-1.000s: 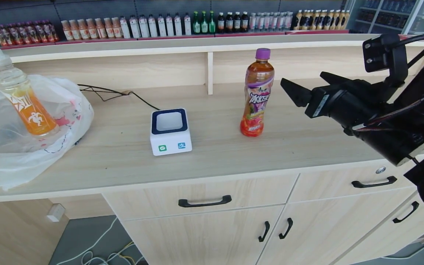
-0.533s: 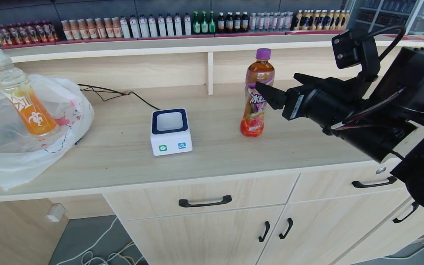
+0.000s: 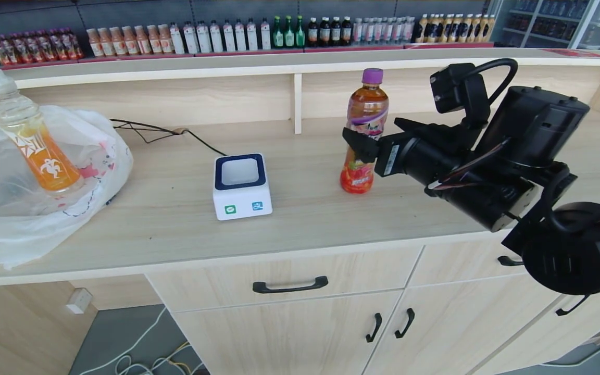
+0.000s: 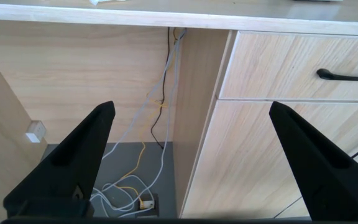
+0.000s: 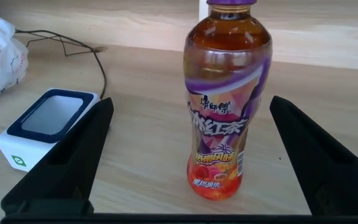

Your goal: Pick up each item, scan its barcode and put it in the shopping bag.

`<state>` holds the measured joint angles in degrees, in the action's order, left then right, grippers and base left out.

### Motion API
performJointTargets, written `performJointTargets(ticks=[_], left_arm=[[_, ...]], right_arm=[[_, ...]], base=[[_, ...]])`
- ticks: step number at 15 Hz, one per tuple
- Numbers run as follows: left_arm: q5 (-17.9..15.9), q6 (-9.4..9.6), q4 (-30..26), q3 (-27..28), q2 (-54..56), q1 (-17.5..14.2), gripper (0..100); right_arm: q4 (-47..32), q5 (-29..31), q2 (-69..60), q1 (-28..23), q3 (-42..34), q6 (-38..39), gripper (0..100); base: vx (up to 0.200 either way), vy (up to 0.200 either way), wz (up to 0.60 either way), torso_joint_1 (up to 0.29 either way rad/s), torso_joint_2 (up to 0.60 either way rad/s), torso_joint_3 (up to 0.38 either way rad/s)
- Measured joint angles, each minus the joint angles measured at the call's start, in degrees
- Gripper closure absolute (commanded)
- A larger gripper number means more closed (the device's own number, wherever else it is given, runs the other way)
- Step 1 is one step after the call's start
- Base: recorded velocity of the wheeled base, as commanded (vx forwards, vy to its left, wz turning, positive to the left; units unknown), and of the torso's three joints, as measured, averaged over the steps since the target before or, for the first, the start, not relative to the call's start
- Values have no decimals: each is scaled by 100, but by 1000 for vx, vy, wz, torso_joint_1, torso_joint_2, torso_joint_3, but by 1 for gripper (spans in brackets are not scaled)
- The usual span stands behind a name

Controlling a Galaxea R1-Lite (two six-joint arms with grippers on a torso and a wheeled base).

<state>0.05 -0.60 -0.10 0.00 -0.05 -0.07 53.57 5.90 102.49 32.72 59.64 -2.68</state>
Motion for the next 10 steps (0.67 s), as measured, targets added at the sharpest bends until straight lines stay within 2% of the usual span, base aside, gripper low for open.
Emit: performJointTargets(ticks=[4,7,10], left_arm=[[0,0,0,0,0,0,0],[-5,0,0,0,0,0,0],[-2,2,0,0,0,0,0]], right_arm=[[277,26,272,-74,17,11,0],[317,391,446,-94,34,284,0],[378,428,652,-100,179,369,0]], base=[[0,0,0,0,0,0],[0,0,0,0,0,0],[0,0,0,0,0,0]])
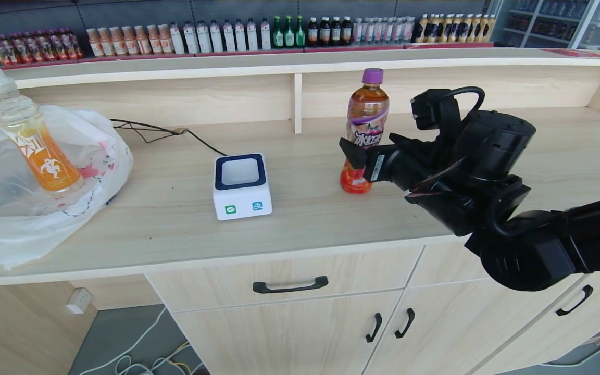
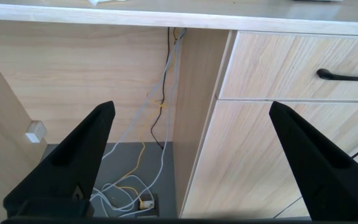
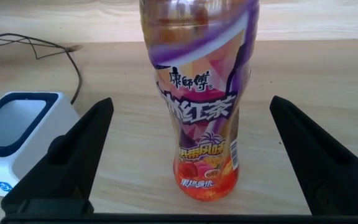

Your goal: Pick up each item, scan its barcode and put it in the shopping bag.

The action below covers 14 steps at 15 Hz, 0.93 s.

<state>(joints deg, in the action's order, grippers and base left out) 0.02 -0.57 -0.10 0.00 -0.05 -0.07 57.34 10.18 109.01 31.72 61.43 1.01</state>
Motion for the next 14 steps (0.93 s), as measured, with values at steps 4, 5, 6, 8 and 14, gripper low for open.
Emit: performJointTargets(ticks=[4,5,6,8,14], left_arm=[[2,-2,0,0,-2,0,0],[0,0,0,0,0,0,0],[0,-2,0,0,0,0,0],[-2,-2,2,0,0,0,0],[0,-2,0,0,0,5,0]], right_arm=[[119,-15,362,-102,343,-4,0],[123,-20,444,-151,447,-6,0],[123,-39,529,-221,572,-28,0],[123,-63,678,-311,808,-50,0],[117,-202,1026,-347,1348,-177,0]], base=[[0,0,0,0,0,0],[0,0,0,0,0,0],[0,0,0,0,0,0],[0,0,0,0,0,0],[0,0,0,0,0,0]])
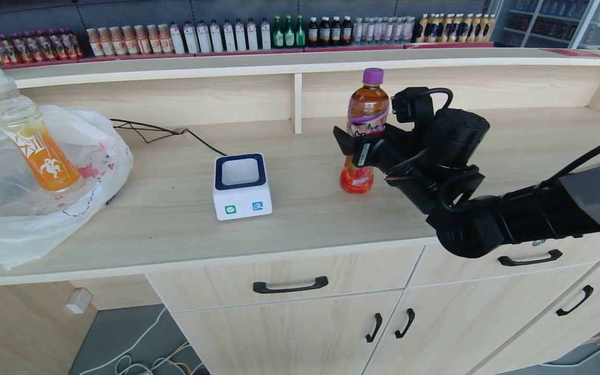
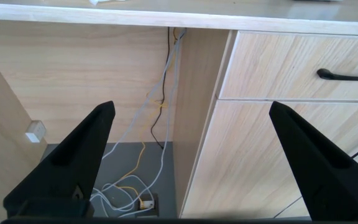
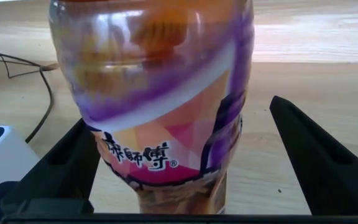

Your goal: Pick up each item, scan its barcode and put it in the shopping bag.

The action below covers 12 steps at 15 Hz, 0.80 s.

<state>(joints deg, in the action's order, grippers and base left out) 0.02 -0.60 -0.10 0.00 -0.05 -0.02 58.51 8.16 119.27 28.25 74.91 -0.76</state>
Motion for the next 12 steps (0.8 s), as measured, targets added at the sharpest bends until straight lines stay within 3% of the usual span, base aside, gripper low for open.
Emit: performJointTargets(ticks=[7,8,12], left_arm=[[0,0,0,0,0,-5,0],[-2,2,0,0,0,-5,0],[2,0,0,0,0,-2,0]], right_arm=[[-2,-1,118,2,119,2,0],[-2,5,126,4,119,0,100],[-30,35,127,6,130,2,100]], base=[[0,0,0,0,0,0],[0,0,0,0,0,0],[0,0,0,0,0,0]])
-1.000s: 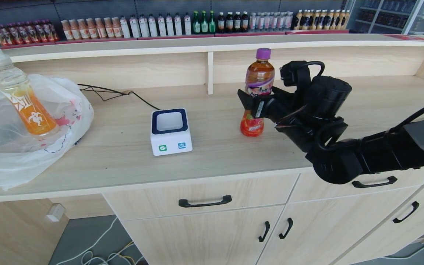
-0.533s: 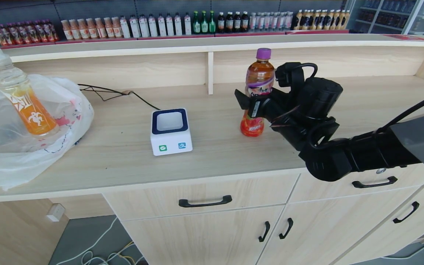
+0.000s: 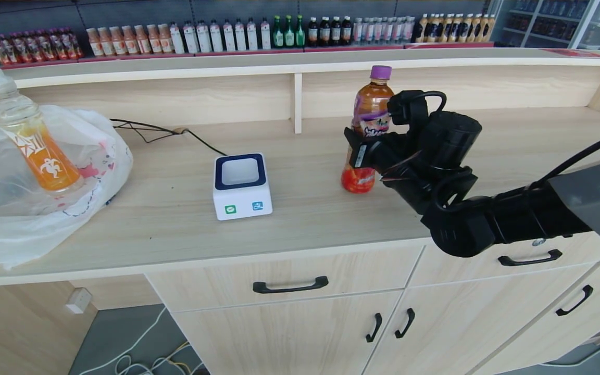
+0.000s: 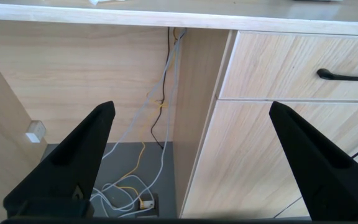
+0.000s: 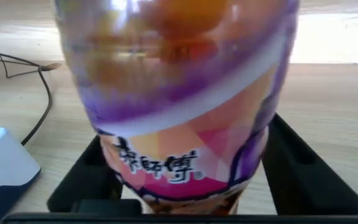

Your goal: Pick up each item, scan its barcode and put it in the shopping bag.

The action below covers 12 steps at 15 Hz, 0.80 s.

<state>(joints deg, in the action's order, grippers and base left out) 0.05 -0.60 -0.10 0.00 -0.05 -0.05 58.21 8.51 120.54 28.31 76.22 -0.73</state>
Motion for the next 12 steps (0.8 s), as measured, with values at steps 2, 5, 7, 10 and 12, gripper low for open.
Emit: performJointTargets(ticks=[2,5,7,10,12], left_arm=[[-5,2,2,0,-2,-2,0],[0,0,0,0,0,-2,0],[-5,0,0,0,0,-2,0],[-2,0,0,0,0,-2,0],[-2,0,0,0,0,0,0]], right_arm=[[9,-9,0,-9,2,-9,100],[24,-26,-30,0,16,-5,100],[17,-35,-74,-11,10,-5,100],[20,-129,-179,2,-37,7,100],[-35,-129,-284,22,-50,2,100]], base=[[0,0,0,0,0,0],[0,0,0,0,0,0],[0,0,0,0,0,0],[0,0,0,0,0,0],[0,0,0,0,0,0]])
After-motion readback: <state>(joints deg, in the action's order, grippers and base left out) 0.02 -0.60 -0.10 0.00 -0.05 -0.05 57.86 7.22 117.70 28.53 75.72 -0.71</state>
